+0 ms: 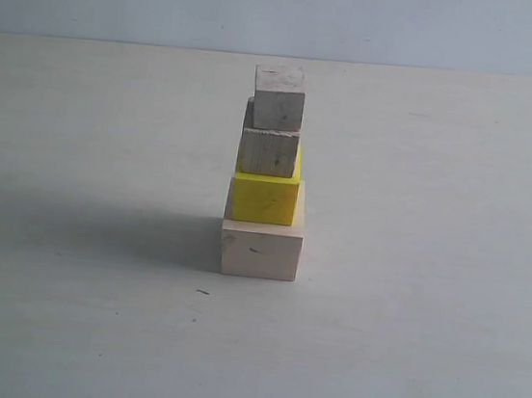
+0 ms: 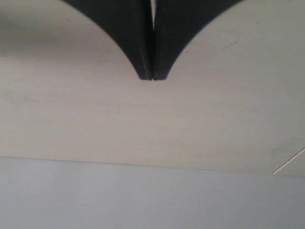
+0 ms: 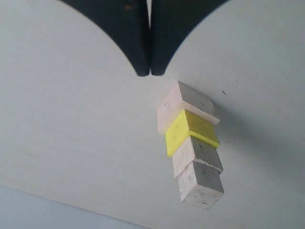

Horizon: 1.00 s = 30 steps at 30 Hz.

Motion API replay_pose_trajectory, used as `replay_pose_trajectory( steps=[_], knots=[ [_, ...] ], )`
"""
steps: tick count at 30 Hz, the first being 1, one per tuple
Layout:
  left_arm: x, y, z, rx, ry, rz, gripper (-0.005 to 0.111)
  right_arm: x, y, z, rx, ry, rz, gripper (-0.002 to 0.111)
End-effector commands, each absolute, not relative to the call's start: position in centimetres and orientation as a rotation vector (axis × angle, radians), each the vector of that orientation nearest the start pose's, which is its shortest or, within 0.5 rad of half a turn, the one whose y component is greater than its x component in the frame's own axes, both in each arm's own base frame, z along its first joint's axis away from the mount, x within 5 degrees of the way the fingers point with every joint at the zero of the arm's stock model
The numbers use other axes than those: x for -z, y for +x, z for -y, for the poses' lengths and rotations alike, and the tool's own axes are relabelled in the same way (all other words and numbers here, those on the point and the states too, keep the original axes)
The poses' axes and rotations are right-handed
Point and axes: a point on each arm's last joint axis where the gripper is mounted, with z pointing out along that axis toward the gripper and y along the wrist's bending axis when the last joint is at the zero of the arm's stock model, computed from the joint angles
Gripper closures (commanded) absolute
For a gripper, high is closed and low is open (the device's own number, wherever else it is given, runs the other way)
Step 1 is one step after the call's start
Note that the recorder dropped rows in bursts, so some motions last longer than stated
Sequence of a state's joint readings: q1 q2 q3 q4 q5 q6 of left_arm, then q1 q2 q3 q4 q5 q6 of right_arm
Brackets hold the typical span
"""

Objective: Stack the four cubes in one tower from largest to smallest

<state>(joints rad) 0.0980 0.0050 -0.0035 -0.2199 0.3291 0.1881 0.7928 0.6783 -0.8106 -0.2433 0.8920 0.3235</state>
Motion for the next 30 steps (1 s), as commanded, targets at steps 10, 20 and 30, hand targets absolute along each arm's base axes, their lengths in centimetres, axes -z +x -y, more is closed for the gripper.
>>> replay_pose_trajectory(
  steps=[10,20,30],
  knots=[
    [-18.36,5.35,-0.63,-0.239,0.106,-1.815,0.107,-35.06,9.23,-6.99,-0.318,-0.597,-2.150,0.108],
    [-18.36,5.38,-0.32,-0.138,0.040,-1.812,0.107,-35.06,9.23,-6.99,-0.318,-0.597,-2.150,0.108],
    [-18.40,5.39,-0.34,-0.146,0.047,-1.808,0.107,-35.06,9.23,-6.99,-0.317,-0.600,-2.149,0.108]
  ],
)
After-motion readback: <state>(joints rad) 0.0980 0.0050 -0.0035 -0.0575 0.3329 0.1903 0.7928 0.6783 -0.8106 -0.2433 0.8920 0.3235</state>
